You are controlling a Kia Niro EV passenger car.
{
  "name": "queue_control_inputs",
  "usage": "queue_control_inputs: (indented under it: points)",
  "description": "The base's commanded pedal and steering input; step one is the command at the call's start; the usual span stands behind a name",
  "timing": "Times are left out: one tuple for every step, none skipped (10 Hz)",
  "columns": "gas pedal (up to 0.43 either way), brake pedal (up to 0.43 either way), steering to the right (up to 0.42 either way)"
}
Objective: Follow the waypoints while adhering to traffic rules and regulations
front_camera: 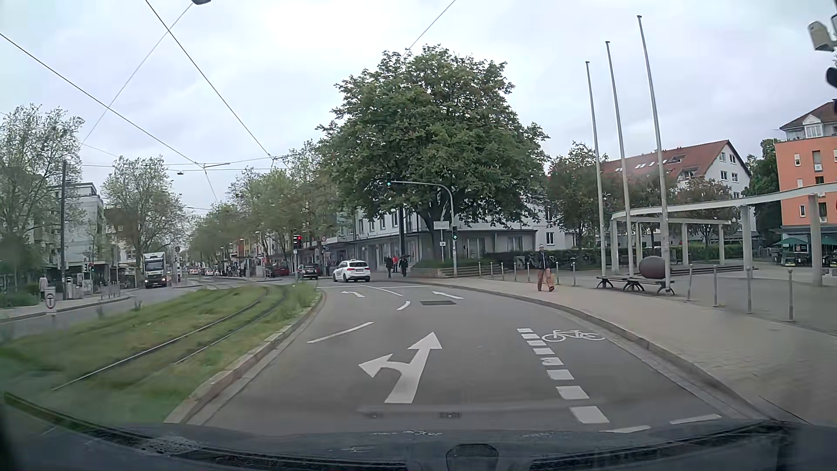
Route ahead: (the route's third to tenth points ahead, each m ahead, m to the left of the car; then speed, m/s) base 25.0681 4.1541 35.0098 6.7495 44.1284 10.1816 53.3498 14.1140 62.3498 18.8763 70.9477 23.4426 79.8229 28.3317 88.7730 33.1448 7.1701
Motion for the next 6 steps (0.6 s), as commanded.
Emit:
queue_control_inputs:
  points:
    - [0.059, 0.0, 0.039]
    - [0.059, 0.0, 0.039]
    - [0.047, 0.0, 0.039]
    - [0.047, 0.0, 0.036]
    - [0.047, 0.0, 0.033]
    - [0.039, 0.0, 0.031]
